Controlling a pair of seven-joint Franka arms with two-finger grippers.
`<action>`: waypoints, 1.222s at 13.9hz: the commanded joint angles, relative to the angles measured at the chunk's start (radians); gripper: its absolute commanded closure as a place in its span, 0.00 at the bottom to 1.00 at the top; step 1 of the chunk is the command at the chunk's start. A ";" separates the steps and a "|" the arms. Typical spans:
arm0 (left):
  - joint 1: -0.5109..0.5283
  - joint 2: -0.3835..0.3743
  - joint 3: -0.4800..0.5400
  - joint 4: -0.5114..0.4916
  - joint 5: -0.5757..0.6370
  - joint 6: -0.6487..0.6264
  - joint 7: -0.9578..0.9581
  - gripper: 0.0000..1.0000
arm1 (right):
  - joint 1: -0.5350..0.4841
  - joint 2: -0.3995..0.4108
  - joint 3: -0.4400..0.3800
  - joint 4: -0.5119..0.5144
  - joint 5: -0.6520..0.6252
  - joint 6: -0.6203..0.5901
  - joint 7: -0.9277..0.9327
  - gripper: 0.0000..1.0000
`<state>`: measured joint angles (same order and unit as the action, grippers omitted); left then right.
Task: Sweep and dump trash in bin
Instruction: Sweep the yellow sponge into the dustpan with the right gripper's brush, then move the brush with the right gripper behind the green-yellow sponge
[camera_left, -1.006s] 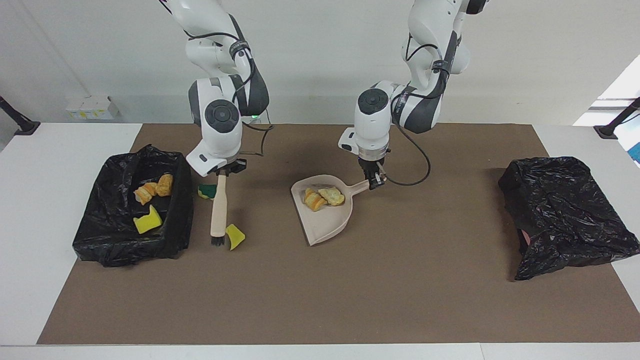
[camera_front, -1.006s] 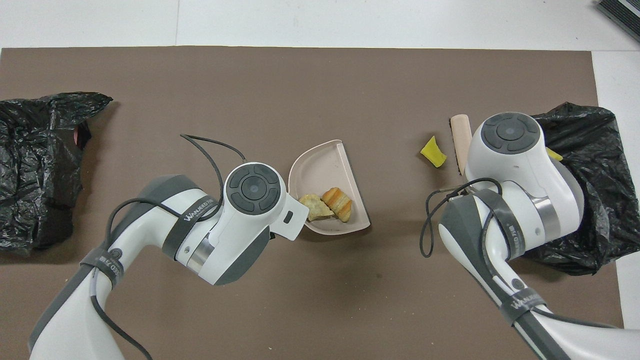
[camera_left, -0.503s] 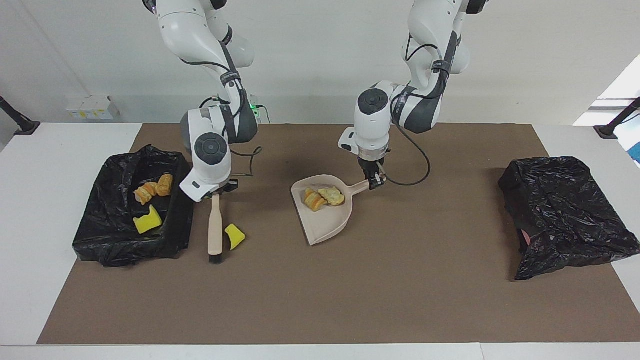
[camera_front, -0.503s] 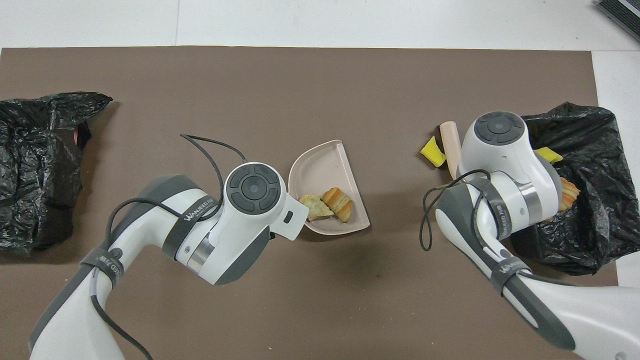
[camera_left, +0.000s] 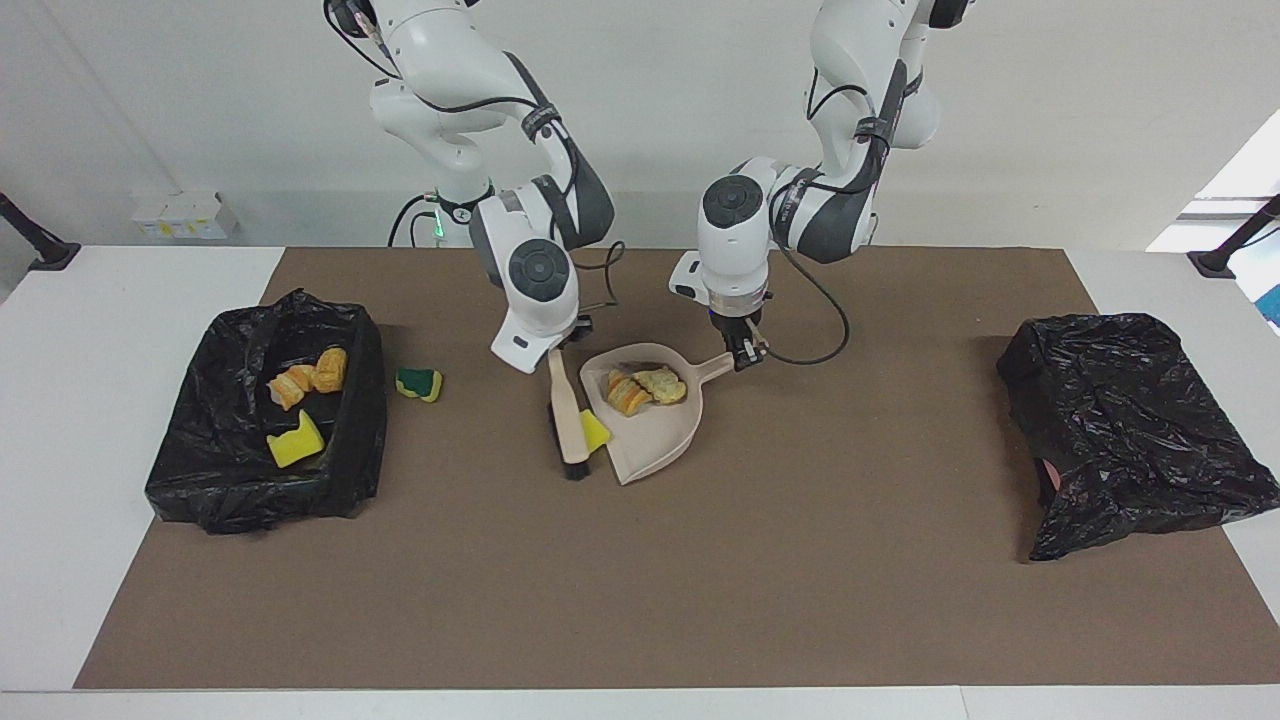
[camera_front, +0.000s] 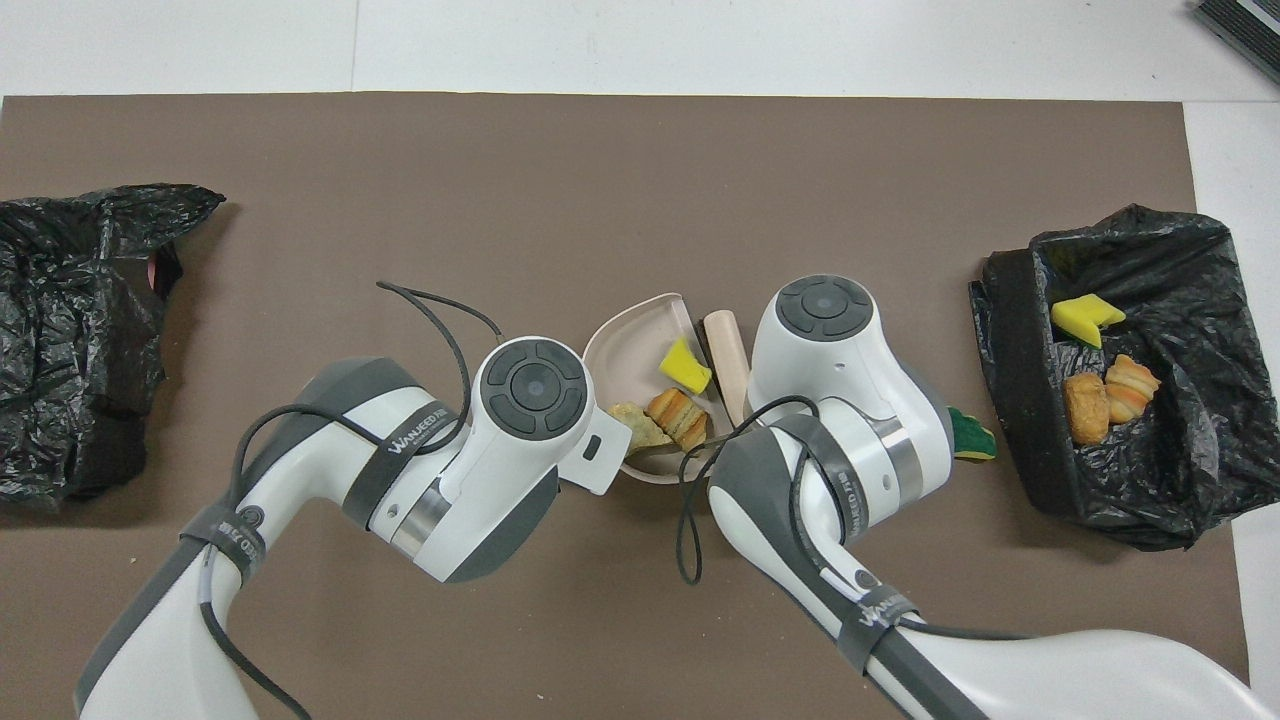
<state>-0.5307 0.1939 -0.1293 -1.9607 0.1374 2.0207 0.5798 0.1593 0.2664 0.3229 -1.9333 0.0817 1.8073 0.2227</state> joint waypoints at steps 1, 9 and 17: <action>-0.026 -0.021 0.016 -0.015 -0.001 -0.019 -0.012 1.00 | -0.024 -0.031 -0.002 0.036 0.070 -0.077 -0.017 1.00; -0.011 -0.016 0.014 -0.024 -0.001 0.053 0.089 1.00 | -0.269 -0.271 -0.018 -0.108 -0.006 -0.204 -0.016 1.00; -0.009 -0.016 0.014 -0.024 -0.001 0.047 0.091 1.00 | -0.319 -0.435 -0.015 -0.386 -0.350 -0.011 -0.028 1.00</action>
<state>-0.5326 0.1939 -0.1253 -1.9652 0.1377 2.0497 0.6524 -0.1469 -0.0674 0.2940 -2.2030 -0.2110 1.7254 0.2136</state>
